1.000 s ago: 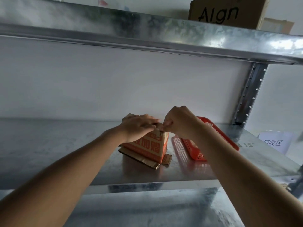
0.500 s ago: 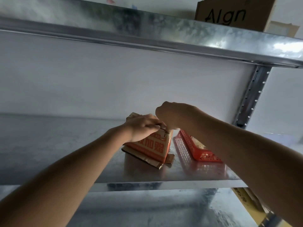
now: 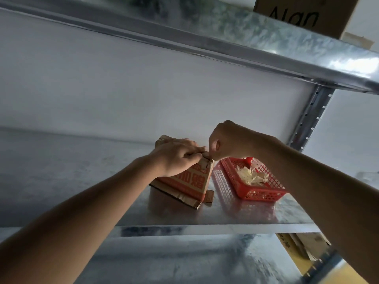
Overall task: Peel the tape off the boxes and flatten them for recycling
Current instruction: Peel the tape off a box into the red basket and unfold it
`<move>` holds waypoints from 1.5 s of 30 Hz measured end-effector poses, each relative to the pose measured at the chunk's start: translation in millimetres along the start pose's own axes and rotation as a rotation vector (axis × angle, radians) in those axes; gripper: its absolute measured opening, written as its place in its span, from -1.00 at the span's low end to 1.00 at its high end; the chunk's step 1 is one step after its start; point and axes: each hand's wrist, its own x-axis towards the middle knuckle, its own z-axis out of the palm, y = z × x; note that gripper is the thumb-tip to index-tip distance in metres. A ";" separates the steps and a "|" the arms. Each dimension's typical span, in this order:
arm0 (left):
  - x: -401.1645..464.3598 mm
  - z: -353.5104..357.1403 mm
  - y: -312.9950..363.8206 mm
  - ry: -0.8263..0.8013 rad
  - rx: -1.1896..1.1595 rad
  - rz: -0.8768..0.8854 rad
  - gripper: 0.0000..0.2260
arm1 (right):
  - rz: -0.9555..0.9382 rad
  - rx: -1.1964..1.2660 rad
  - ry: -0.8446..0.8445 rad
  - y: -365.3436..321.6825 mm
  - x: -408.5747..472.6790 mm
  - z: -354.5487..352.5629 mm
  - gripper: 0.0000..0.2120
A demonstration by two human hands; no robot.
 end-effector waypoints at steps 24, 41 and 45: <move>21.7 -11.2 13.6 0.089 -0.097 0.282 -0.84 | 0.509 0.765 0.758 -31.7 -55.5 104.0 -0.83; 16.7 -2.5 23.3 0.113 0.103 0.389 -0.94 | 0.587 0.893 0.798 -45.4 -39.8 113.2 -0.94; 15.5 1.8 23.4 0.188 0.075 0.392 -0.95 | 0.582 0.940 0.806 -42.2 -35.9 114.0 -0.91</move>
